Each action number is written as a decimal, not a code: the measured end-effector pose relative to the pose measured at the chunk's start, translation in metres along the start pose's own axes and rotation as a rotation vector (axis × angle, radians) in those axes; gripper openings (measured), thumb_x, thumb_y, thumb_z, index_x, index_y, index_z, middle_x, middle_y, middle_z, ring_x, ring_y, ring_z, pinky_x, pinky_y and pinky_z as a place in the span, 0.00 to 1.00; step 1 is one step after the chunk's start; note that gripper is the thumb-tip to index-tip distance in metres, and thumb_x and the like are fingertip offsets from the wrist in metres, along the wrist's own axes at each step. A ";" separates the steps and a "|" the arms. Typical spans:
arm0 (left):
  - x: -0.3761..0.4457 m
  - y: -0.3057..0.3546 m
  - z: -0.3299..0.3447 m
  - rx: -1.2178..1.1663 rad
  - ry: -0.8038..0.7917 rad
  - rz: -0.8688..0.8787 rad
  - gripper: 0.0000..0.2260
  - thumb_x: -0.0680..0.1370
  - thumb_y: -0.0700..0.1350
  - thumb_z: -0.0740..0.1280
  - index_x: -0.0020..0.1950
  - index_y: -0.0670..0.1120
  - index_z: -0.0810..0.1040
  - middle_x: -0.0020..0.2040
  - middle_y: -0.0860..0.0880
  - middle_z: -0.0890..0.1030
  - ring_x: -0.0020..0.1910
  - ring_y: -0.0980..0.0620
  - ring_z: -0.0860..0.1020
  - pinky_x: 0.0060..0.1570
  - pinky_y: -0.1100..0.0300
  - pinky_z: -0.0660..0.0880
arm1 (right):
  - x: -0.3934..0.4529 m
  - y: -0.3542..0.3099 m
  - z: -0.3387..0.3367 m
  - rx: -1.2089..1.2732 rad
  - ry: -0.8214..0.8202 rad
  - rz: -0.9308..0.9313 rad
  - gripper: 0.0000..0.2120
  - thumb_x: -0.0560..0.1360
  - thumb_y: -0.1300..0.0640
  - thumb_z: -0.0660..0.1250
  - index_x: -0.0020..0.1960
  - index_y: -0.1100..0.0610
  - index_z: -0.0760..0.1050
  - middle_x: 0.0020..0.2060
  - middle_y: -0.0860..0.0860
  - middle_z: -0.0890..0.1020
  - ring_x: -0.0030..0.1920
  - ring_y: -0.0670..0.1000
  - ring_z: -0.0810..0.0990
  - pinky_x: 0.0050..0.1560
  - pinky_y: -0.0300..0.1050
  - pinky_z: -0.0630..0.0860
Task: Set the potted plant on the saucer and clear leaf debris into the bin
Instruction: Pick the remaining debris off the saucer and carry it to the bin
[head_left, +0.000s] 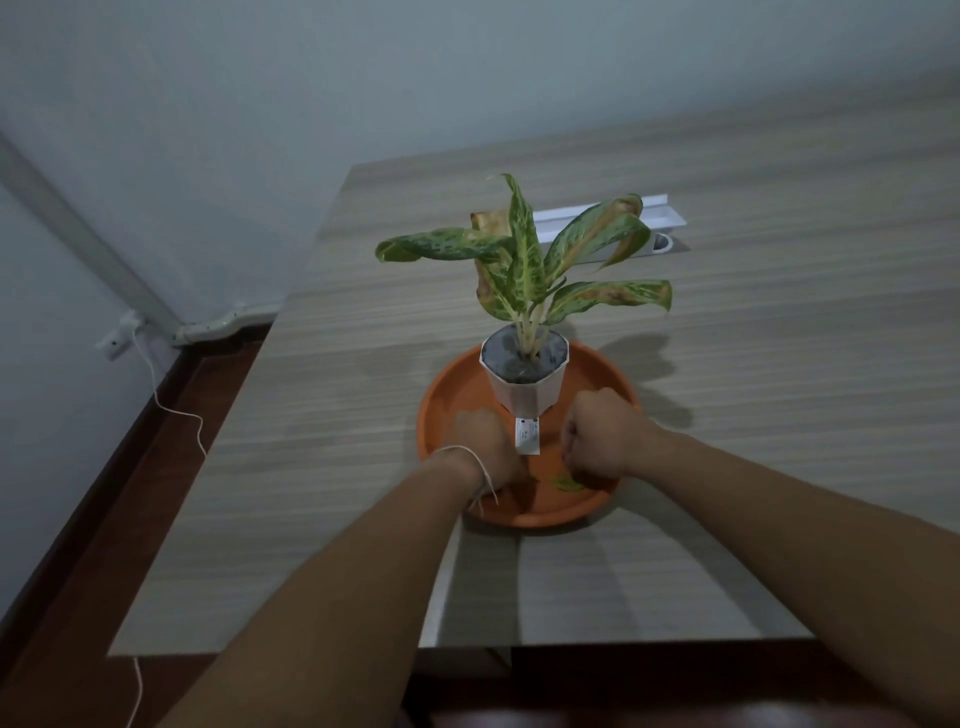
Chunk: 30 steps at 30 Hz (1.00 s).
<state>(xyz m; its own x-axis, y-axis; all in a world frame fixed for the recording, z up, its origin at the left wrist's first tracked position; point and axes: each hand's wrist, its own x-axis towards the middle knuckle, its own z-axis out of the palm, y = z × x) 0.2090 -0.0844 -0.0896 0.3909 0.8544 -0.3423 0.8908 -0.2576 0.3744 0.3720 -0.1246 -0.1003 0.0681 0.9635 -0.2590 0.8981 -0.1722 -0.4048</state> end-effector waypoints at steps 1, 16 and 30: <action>0.000 -0.003 -0.004 -0.030 0.022 -0.012 0.12 0.65 0.48 0.78 0.45 0.44 0.87 0.45 0.46 0.86 0.48 0.47 0.83 0.51 0.52 0.81 | 0.001 0.002 -0.002 0.013 0.012 0.016 0.02 0.67 0.62 0.75 0.36 0.58 0.86 0.35 0.52 0.88 0.40 0.48 0.86 0.47 0.49 0.85; -0.009 -0.024 -0.027 -0.133 0.153 -0.019 0.04 0.67 0.41 0.76 0.39 0.41 0.86 0.31 0.51 0.81 0.36 0.49 0.82 0.44 0.54 0.83 | 0.003 -0.017 0.002 -0.063 -0.125 -0.056 0.03 0.66 0.61 0.73 0.38 0.59 0.85 0.38 0.53 0.88 0.43 0.51 0.86 0.49 0.52 0.84; -0.018 -0.045 -0.026 -0.207 0.164 -0.058 0.02 0.68 0.40 0.75 0.37 0.43 0.86 0.37 0.47 0.86 0.38 0.50 0.83 0.40 0.62 0.78 | -0.009 -0.021 0.006 -0.181 -0.176 -0.146 0.06 0.67 0.60 0.76 0.44 0.55 0.87 0.43 0.48 0.88 0.46 0.48 0.85 0.52 0.47 0.83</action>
<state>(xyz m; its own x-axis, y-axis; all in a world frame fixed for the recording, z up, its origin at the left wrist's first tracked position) 0.1562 -0.0763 -0.0783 0.2828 0.9311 -0.2304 0.8375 -0.1226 0.5325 0.3501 -0.1310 -0.0953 -0.1301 0.9222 -0.3640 0.9567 0.0204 -0.2902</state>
